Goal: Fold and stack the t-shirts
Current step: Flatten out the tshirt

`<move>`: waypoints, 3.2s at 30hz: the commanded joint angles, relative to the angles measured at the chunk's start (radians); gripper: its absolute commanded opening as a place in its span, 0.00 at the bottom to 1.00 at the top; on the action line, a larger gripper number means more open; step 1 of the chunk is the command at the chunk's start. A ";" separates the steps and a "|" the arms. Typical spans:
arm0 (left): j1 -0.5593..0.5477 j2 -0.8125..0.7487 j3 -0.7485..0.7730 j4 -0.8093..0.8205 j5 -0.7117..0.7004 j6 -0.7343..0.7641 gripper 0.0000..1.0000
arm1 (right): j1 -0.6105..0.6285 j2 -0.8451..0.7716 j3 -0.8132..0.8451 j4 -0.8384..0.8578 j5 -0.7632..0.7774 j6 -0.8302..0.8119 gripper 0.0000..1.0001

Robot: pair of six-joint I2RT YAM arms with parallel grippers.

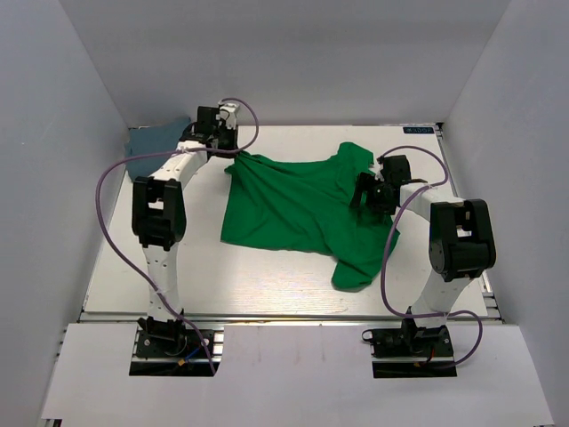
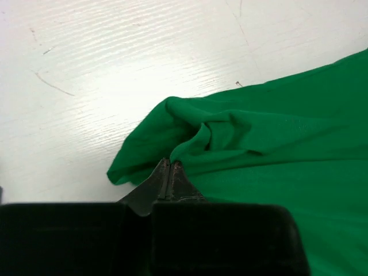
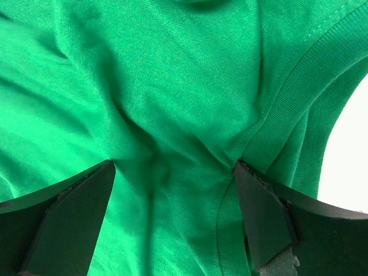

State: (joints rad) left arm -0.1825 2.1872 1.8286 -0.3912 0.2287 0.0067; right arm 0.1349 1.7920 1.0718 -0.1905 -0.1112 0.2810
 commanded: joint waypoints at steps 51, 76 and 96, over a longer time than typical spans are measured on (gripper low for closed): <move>0.078 0.117 0.258 -0.166 -0.050 -0.100 0.08 | -0.001 0.023 0.025 -0.064 0.013 -0.026 0.90; 0.014 -0.624 -0.933 0.086 0.014 -0.326 0.85 | 0.170 -0.591 -0.312 -0.345 0.016 0.033 0.90; -0.035 -0.633 -0.959 0.127 0.096 -0.317 0.33 | 0.216 -0.677 -0.450 -0.320 0.048 0.101 0.90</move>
State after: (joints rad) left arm -0.2100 1.6024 0.8749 -0.2829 0.2710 -0.3180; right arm 0.3428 1.1275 0.6369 -0.5194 -0.0753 0.3668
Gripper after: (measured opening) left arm 0.340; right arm 0.904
